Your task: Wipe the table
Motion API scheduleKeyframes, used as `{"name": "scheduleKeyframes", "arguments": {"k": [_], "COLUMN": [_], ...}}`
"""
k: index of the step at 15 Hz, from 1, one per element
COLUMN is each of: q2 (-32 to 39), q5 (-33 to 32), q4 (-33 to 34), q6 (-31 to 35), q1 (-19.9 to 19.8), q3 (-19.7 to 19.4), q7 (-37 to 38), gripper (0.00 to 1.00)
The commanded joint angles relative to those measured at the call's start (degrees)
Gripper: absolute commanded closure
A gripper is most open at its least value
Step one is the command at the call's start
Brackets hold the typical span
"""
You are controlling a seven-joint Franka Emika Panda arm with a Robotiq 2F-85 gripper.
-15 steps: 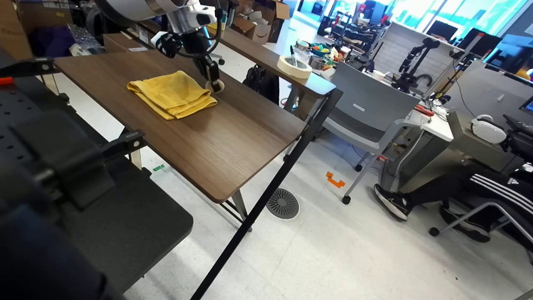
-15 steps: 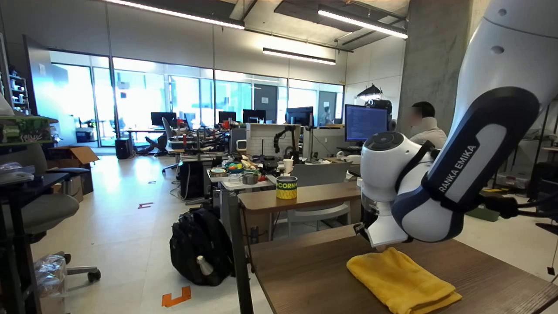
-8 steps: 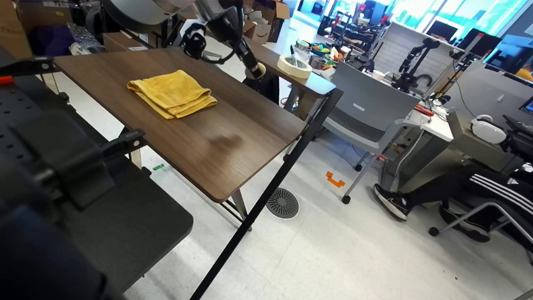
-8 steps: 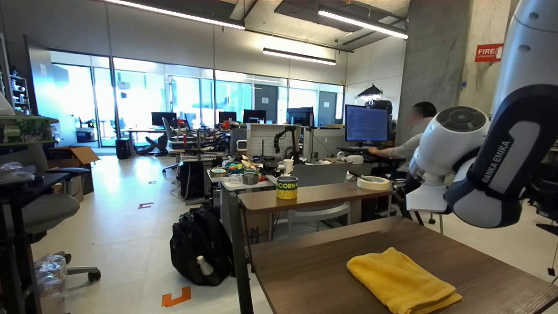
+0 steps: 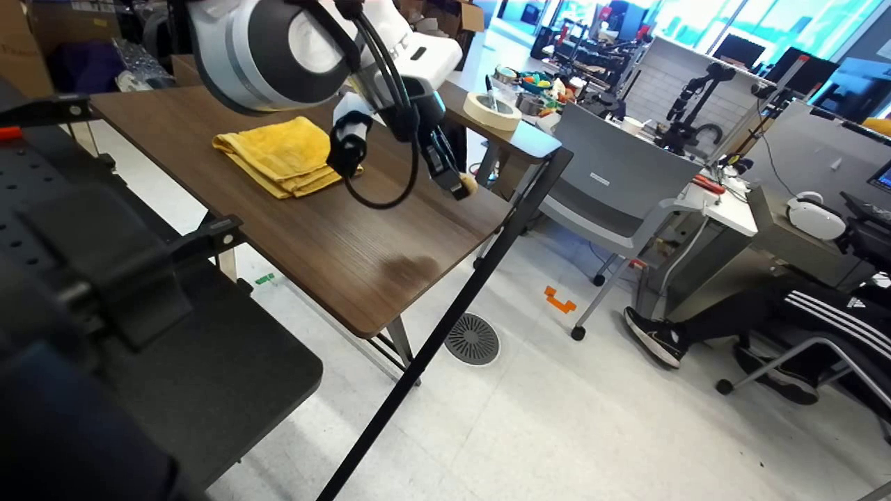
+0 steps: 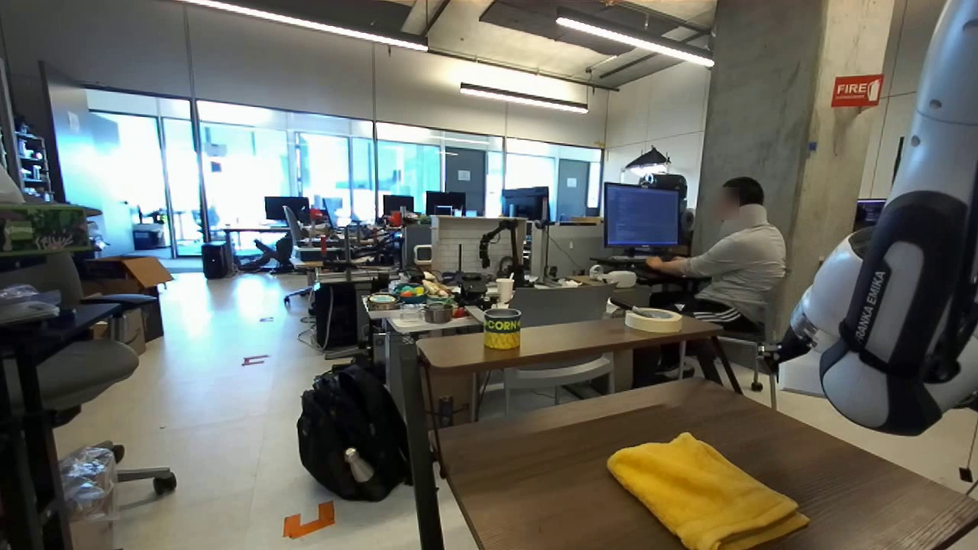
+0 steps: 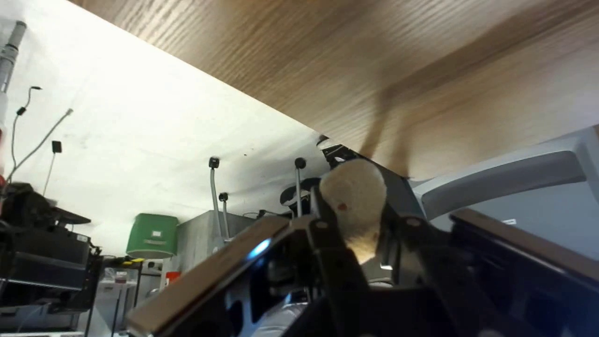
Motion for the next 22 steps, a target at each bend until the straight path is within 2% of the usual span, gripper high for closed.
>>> {"name": "scheduleKeyframes", "arguments": {"k": [1,4,6,9,13,14,15,16,20,22], "q2": [-0.59,0.26,1.11,2.5,2.83,2.56,2.47,1.8,-4.09,-9.54], "q5": [3.16,1.59,1.4,0.89,-0.1,-0.33,-0.6,-0.93,-2.25,-6.03], "q4": [5.94,13.08,16.77,21.12,22.45,21.97,21.81,20.82,13.4,6.5], "q6": [2.48,1.54,0.76,-0.96,-2.76,-3.41,-4.07,-4.68,-4.75,-2.47], "q1": [-11.45,-20.88,-23.99,-26.74,-29.14,-29.38,-29.73,-29.82,-27.35,-27.78], "q3": [9.32,19.58,24.76,30.27,34.63,35.07,35.56,35.94,35.73,38.87], "q7": [-7.91,-13.23,-17.45,-22.12,-25.83,-26.71,-27.47,-28.44,-32.43,-35.57], "gripper": [0.95,0.95,0.95,0.95,0.95,0.54,0.53,0.48,0.18,0.04]}}
